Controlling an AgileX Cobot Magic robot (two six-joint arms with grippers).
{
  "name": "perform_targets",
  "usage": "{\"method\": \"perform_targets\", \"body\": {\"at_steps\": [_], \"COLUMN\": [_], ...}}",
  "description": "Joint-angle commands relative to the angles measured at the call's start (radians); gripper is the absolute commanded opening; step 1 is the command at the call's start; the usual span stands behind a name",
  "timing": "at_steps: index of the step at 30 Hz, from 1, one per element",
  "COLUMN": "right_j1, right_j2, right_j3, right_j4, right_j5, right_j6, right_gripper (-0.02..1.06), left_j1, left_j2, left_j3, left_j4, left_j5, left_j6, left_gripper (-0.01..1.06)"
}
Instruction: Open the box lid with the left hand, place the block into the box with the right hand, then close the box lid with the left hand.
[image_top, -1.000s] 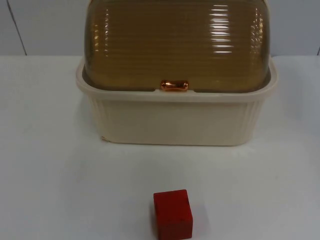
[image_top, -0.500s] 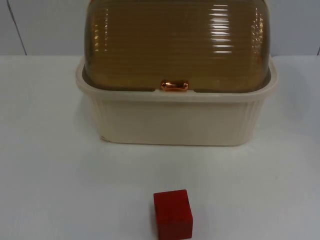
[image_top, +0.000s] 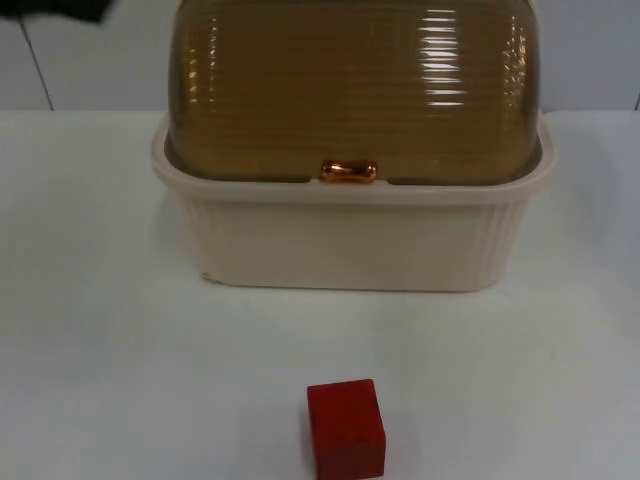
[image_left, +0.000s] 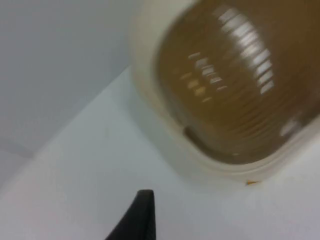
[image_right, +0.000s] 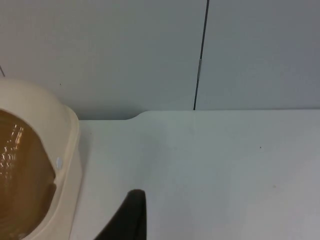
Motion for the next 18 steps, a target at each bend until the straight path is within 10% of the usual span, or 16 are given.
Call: {"method": "perform_targets", "body": {"at_steps": [1,8,14,18], "right_j1": [0.002,0.002,0.002,0.002], "right_j2": [-0.001,-0.001,-0.001,-0.001], "right_j3": [-0.007,-0.007,-0.007,-0.007], "right_j4": [-0.004,-0.004,-0.006,-0.008], "right_j5": [-0.001,0.004,-0.005,-0.019], "right_j6": [0.002,0.002,-0.003,-0.003], "right_gripper": [1.04,1.04,1.04,1.04], "left_j1": [-0.108,-0.418,-0.465,-0.463], "left_j2": [0.024,0.16,0.247,0.309], "left_j3": [-0.003,0.135,0.295,0.278], "left_j4": [0.145,0.8,1.553,1.553], "left_j5": [0.0,-0.123,-0.224,-0.183], "left_j6": [-0.017,-0.303,-1.057,-1.105], "left_gripper": [1.03,1.03,1.03,1.03]}}
